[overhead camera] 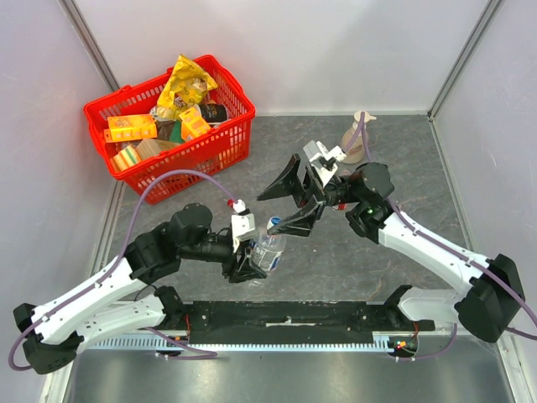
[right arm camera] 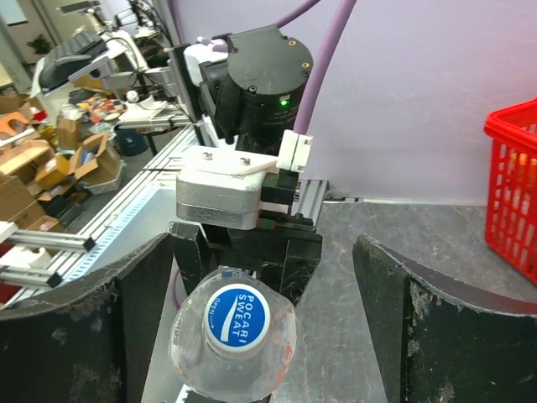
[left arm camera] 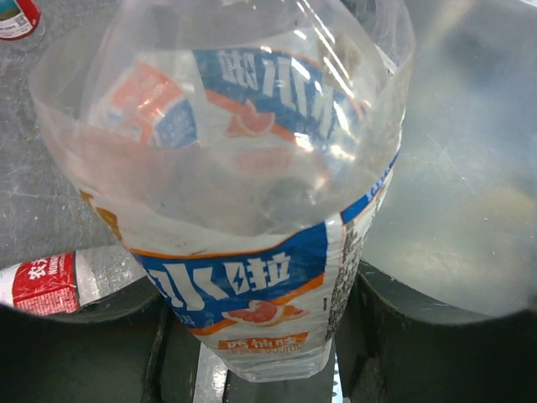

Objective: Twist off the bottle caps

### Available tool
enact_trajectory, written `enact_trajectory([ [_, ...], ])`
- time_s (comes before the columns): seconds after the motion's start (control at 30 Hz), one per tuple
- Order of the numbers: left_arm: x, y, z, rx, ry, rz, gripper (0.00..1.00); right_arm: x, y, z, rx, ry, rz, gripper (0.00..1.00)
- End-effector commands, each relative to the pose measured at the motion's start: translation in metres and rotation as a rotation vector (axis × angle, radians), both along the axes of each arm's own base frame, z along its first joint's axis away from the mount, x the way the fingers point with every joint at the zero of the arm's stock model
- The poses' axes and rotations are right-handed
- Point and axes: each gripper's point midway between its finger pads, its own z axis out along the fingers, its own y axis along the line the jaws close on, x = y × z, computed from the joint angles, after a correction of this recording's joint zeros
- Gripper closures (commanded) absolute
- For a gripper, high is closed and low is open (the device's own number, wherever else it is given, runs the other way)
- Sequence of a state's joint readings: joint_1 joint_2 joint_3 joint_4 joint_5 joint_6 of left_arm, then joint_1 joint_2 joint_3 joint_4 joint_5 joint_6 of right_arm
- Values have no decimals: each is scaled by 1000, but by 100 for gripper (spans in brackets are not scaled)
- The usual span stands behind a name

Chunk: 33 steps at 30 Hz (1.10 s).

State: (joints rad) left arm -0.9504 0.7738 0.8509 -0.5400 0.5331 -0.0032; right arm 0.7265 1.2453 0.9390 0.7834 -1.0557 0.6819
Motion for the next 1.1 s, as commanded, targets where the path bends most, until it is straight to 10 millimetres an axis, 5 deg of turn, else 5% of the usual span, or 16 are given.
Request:
enact_trajectory([
  [0.0,11,5,10,-23,-94,45,98,12,-6,25,53,-44,-130,6],
  [0.17,28,14,11,-14,-140,163,98,41,-14,37,56,-13,-353,6],
  [0.37,58,31,2,58,-176,349,98,71,-16,24,-19,49,-513,6],
  [0.7,95,54,-24,232,-199,585,98,102,-13,-1,-104,146,-637,6],
  [1.07,114,71,-44,357,-220,706,98,114,16,-28,-196,260,-563,11],
])
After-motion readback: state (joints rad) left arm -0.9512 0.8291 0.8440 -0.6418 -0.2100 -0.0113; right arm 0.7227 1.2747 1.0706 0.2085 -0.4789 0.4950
